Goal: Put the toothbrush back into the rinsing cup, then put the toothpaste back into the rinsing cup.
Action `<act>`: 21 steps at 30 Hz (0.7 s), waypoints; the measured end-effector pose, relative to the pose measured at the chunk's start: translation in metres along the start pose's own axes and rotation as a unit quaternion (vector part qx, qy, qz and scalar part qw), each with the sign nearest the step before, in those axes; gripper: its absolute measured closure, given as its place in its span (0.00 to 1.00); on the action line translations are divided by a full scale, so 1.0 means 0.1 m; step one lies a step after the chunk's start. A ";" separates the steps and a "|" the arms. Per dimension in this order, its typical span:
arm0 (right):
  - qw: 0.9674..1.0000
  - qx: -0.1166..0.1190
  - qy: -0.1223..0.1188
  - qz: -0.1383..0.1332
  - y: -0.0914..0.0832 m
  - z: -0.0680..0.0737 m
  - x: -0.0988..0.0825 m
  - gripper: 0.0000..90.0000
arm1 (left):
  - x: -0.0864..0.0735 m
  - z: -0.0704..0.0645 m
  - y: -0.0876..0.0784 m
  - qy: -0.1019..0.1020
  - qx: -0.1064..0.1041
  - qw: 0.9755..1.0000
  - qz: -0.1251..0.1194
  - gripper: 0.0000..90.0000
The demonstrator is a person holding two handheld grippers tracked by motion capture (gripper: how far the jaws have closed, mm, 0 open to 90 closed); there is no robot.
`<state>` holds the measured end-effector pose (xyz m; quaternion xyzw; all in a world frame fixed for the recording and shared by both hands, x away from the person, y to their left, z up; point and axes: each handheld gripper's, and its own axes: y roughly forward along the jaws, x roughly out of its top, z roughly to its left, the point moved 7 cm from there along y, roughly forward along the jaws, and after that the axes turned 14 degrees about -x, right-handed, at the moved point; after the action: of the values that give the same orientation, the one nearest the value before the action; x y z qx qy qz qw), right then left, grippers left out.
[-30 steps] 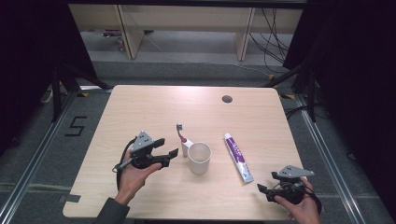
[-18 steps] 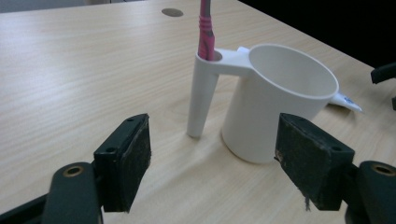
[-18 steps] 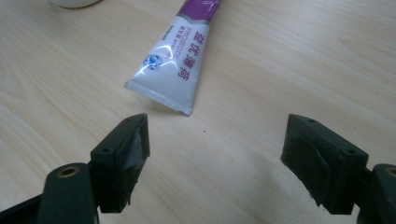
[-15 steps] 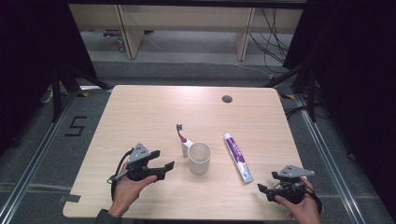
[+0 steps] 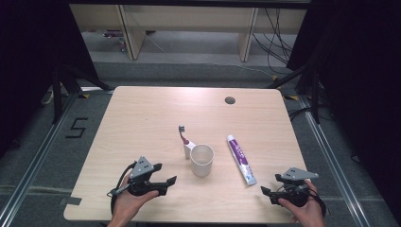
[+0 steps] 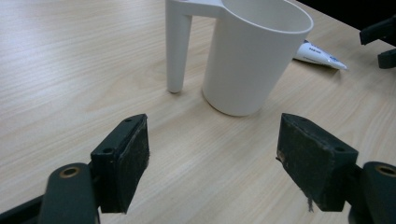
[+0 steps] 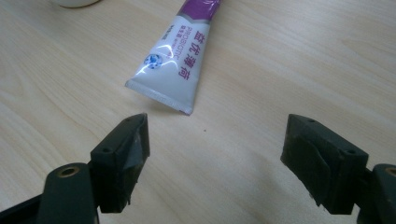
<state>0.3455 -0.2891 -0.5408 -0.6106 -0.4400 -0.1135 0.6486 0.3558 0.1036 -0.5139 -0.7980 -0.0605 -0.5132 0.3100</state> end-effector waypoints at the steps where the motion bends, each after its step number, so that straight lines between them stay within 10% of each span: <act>1: 1.000 0.000 0.000 0.000 0.00 0.00 0.00 0.26 | -0.01 -0.01 -0.01 0.002 0.002 1.000 0.005 0.28; 21: 1.000 -0.001 0.000 0.000 0.00 0.00 0.00 0.26 | -0.23 -0.09 -0.10 0.014 0.011 1.000 0.023 0.26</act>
<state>0.3454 -0.2889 -0.5407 -0.6110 -0.4398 -0.1138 0.6483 0.3339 0.1115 -0.5272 -0.7884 -0.0428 -0.5166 0.3313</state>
